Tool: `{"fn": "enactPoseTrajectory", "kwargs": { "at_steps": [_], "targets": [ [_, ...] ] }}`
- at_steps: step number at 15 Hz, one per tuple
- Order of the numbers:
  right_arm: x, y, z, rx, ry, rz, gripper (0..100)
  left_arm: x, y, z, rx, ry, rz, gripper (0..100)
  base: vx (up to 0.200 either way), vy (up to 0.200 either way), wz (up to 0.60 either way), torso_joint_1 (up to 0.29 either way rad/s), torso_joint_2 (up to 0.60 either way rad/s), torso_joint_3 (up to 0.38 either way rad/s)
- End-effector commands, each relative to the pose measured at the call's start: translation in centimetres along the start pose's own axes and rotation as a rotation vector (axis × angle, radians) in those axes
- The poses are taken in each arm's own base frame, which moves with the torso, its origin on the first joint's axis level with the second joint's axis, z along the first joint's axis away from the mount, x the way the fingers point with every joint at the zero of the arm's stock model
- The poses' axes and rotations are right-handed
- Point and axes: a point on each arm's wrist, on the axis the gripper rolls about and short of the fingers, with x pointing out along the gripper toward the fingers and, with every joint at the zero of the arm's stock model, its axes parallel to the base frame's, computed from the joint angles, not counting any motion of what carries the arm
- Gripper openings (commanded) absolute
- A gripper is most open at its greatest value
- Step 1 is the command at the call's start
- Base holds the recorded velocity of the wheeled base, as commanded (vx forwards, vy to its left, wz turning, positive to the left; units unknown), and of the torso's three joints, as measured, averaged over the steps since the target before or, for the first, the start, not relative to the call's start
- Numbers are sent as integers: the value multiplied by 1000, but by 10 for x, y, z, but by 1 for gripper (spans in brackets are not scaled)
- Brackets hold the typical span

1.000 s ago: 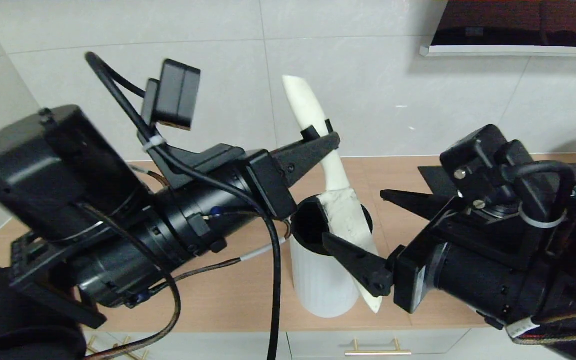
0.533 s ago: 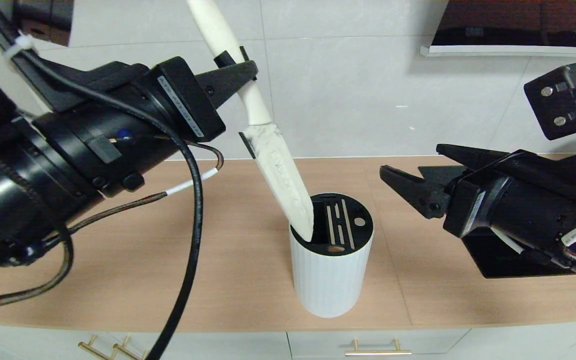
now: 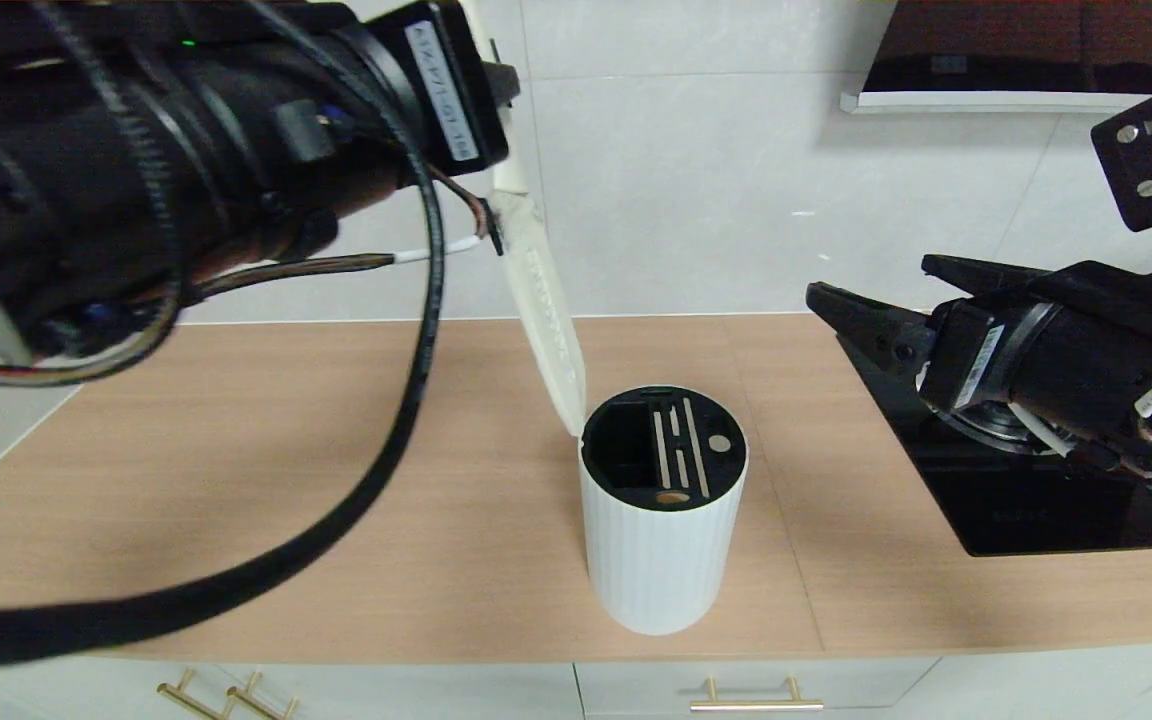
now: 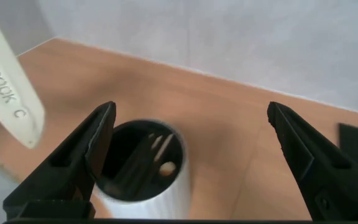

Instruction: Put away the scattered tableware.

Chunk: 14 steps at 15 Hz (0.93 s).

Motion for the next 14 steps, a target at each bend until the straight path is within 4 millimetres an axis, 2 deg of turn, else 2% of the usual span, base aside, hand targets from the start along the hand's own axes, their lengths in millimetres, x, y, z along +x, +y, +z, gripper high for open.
{"fn": "enactPoseTrajectory", "kwargs": {
  "at_steps": [1,12,14],
  "targets": [
    [0,-2,1,0,-5,-9,100,32,-20,-31,27,73,19,0,0,0,0,0,0,0],
    [8,-3,-8,-21,30,-22,100,54,-27,-67,0,106,39,0,0,0,0,0,0,0],
    [9,-3,-9,-23,34,-22,100,55,-25,-67,3,108,45,0,0,0,0,0,0,0]
  ]
}}
